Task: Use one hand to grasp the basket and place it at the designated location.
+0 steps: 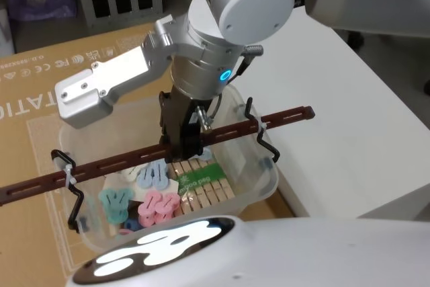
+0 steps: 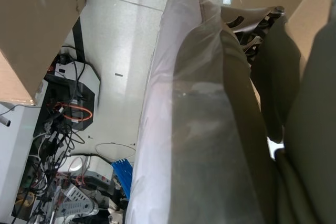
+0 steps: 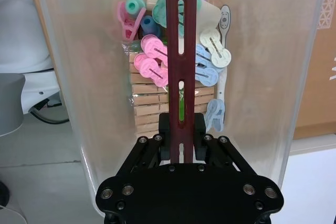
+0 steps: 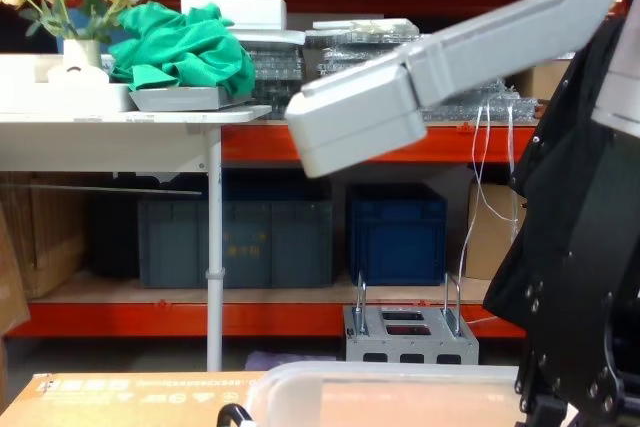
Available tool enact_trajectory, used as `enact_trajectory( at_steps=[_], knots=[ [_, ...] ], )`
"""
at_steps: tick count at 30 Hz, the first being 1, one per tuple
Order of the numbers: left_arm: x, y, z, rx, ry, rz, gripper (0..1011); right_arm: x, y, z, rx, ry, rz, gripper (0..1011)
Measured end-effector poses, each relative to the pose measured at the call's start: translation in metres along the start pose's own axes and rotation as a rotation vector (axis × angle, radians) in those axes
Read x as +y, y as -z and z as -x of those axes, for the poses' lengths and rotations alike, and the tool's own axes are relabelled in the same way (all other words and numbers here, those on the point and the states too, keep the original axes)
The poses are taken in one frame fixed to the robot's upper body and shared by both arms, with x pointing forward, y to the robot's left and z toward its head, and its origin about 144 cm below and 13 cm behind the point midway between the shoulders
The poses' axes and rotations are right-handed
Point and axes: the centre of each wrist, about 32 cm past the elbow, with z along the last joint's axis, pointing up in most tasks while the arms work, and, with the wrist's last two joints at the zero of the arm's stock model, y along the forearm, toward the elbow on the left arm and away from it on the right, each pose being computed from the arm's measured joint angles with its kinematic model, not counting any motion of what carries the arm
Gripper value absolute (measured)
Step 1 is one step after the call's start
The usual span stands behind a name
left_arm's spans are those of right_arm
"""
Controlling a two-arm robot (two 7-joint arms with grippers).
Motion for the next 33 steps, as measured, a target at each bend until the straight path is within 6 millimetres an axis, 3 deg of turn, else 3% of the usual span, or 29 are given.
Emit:
enact_trajectory(
  at_steps=[22,33],
  knots=[
    [0.000,0.000,0.000,0.000,0.000,0.000,0,0.011,-0.001,0.000,0.010,-0.026,0.000,238],
    [0.000,0.000,0.000,0.000,0.000,0.000,0,0.006,0.006,0.001,0.031,-0.003,-0.005,574]
  ],
)
